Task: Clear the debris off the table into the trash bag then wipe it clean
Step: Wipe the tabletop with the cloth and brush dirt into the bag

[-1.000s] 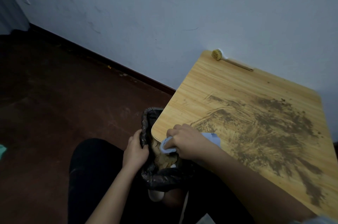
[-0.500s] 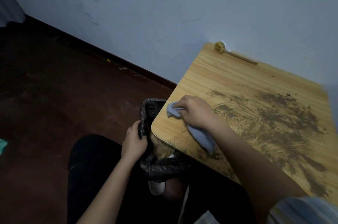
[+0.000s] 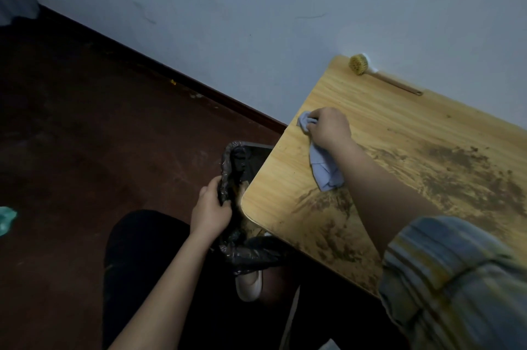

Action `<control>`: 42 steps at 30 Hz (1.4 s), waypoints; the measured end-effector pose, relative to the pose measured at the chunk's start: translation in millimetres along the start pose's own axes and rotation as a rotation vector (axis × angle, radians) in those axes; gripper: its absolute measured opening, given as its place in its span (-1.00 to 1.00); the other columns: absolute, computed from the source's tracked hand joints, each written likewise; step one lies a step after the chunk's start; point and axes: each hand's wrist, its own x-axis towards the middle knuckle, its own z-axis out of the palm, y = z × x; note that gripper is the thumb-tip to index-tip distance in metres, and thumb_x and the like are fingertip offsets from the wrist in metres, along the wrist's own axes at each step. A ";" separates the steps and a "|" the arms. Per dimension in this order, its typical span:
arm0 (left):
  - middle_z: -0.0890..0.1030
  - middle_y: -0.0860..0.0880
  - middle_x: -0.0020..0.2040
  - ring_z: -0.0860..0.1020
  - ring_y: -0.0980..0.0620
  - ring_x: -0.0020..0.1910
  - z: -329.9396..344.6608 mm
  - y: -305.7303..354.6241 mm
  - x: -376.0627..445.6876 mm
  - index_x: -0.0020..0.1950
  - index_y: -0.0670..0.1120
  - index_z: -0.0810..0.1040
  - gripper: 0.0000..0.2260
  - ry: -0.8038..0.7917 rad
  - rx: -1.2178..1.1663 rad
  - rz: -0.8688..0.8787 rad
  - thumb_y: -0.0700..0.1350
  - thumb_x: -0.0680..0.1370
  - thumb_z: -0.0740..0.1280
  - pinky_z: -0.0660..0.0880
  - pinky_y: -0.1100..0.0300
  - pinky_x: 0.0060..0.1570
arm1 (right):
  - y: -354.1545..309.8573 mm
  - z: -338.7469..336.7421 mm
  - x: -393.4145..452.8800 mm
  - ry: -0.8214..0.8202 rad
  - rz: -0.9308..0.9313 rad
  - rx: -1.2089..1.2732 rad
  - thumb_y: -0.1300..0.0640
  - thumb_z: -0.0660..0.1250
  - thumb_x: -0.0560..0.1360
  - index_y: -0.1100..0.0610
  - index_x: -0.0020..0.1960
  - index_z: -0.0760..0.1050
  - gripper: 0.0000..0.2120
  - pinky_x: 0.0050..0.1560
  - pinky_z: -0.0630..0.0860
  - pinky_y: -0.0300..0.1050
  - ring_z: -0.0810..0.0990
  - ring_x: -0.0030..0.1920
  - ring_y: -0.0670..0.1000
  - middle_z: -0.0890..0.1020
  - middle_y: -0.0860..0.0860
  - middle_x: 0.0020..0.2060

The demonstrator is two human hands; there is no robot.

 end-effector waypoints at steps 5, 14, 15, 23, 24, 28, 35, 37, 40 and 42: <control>0.41 -0.08 0.30 0.48 -0.13 0.21 1.4 -2.3 8.2 0.44 0.07 0.28 -0.49 -0.009 0.007 -0.009 -0.19 0.52 0.28 0.41 0.07 0.10 | 6.6 17.5 9.7 -0.239 0.085 -0.180 -0.06 0.01 0.66 -0.02 0.41 0.33 -0.63 0.19 0.20 0.11 0.28 0.36 0.22 0.34 0.06 0.41; 0.40 -0.07 0.31 0.50 -0.14 0.20 2.9 -3.2 12.4 0.45 0.08 0.26 -0.48 -0.022 -0.002 -0.032 -0.18 0.52 0.29 0.41 0.06 0.13 | -5.2 22.3 10.5 -0.140 -0.078 -0.281 0.27 0.10 0.62 0.16 0.15 0.49 -0.78 -0.14 0.31 0.00 0.36 0.04 0.18 0.37 0.14 0.02; 0.40 -0.08 0.31 0.50 -0.15 0.20 2.9 -2.8 12.3 0.45 0.08 0.26 -0.48 -0.021 -0.005 -0.032 -0.18 0.52 0.28 0.41 0.05 0.13 | -7.3 20.5 8.6 -0.143 -0.122 -0.292 0.28 0.10 0.61 0.17 0.08 0.49 -0.80 -0.15 0.30 0.00 0.35 -0.04 0.15 0.35 0.12 -0.04; 0.42 -0.08 0.28 0.49 -0.15 0.20 6.0 -1.1 7.3 0.44 0.08 0.28 -0.48 -0.016 -0.029 -0.022 -0.18 0.52 0.29 0.39 0.06 0.12 | -15.4 21.5 -47.0 -0.270 -0.528 -0.346 0.27 0.15 0.57 0.09 0.08 0.53 -0.78 -0.16 0.40 -0.02 0.42 -0.03 0.14 0.45 0.08 0.04; 0.43 -0.08 0.28 0.49 -0.15 0.21 6.1 -1.0 6.4 0.44 0.08 0.28 -0.49 -0.014 -0.034 -0.018 -0.18 0.51 0.29 0.39 0.07 0.12 | -16.3 21.5 -56.2 -0.292 -0.588 -0.363 0.26 0.15 0.58 0.08 0.09 0.54 -0.77 -0.15 0.41 -0.01 0.42 -0.01 0.13 0.45 0.07 0.05; 0.45 -0.06 0.25 0.48 -0.11 0.21 7.2 -2.0 3.3 0.41 0.09 0.31 -0.49 -0.008 -0.055 -0.010 -0.20 0.50 0.29 0.37 0.11 0.08 | -18.5 20.8 -76.5 -0.359 -0.745 -0.359 0.26 0.13 0.58 0.04 0.14 0.52 -0.73 -0.10 0.49 0.05 0.41 0.01 0.13 0.46 0.05 0.07; 0.43 -0.04 0.27 0.49 -0.09 0.20 4.0 -5.3 -1.6 0.42 0.10 0.29 -0.49 0.003 -0.045 -0.010 -0.19 0.51 0.29 0.37 0.14 0.06 | -16.1 9.3 -28.7 -0.160 -0.229 -0.260 0.24 0.12 0.58 0.03 0.25 0.52 -0.66 -0.20 0.31 -0.03 0.39 -0.05 0.15 0.39 0.10 -0.01; 0.43 -0.04 0.26 0.49 -0.09 0.19 2.5 -6.2 -2.9 0.42 0.11 0.29 -0.49 0.010 -0.039 -0.012 -0.18 0.51 0.29 0.37 0.15 0.04 | -21.4 15.3 -28.1 -0.193 -0.166 -0.280 0.27 0.11 0.56 0.08 0.18 0.51 -0.70 -0.20 0.30 -0.01 0.39 -0.05 0.16 0.32 0.09 -0.06; 0.44 -0.04 0.24 0.49 -0.08 0.18 1.0 -6.7 -3.4 0.41 0.10 0.30 -0.49 0.020 -0.044 -0.002 -0.19 0.50 0.30 0.37 0.14 0.03 | -30.6 20.1 -35.8 -0.222 -0.216 -0.301 0.31 0.13 0.51 0.11 0.08 0.49 -0.75 -0.20 0.32 -0.01 0.35 -0.07 0.14 0.30 0.08 -0.08; 0.44 -0.04 0.24 0.49 -0.08 0.19 0.7 -6.7 -3.3 0.42 0.10 0.30 -0.49 0.024 -0.047 -0.004 -0.18 0.50 0.30 0.38 0.12 0.07 | -35.8 20.9 -45.0 -0.249 -0.283 -0.324 0.33 0.13 0.49 0.14 -0.04 0.41 -0.85 -0.23 0.30 0.00 0.32 -0.12 0.13 0.28 0.07 -0.11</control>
